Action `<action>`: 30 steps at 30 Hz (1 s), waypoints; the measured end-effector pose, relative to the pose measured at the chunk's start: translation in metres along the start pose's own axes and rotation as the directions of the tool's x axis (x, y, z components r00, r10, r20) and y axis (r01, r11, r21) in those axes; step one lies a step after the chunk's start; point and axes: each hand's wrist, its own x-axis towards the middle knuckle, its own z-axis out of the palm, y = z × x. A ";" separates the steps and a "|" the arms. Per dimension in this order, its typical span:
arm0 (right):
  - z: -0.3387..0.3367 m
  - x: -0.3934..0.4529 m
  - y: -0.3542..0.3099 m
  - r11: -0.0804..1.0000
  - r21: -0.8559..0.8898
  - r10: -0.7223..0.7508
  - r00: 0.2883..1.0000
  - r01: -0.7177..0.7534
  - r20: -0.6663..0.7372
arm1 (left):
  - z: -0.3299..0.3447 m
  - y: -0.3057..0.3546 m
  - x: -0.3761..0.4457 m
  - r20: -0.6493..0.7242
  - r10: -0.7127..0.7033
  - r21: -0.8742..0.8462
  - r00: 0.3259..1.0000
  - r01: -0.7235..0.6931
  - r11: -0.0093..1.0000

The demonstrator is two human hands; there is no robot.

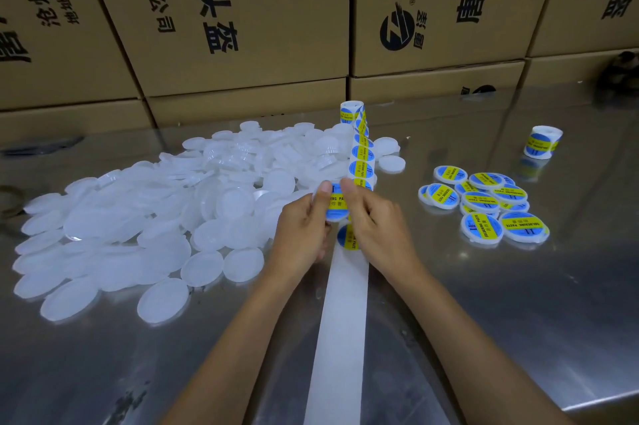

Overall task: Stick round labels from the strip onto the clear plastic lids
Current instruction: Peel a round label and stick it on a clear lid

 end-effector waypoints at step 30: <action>0.003 -0.001 -0.001 0.984 -0.164 0.073 0.997 -0.065 0.041 | -0.001 -0.002 0.004 -0.021 -0.055 -0.003 0.998 0.055 0.999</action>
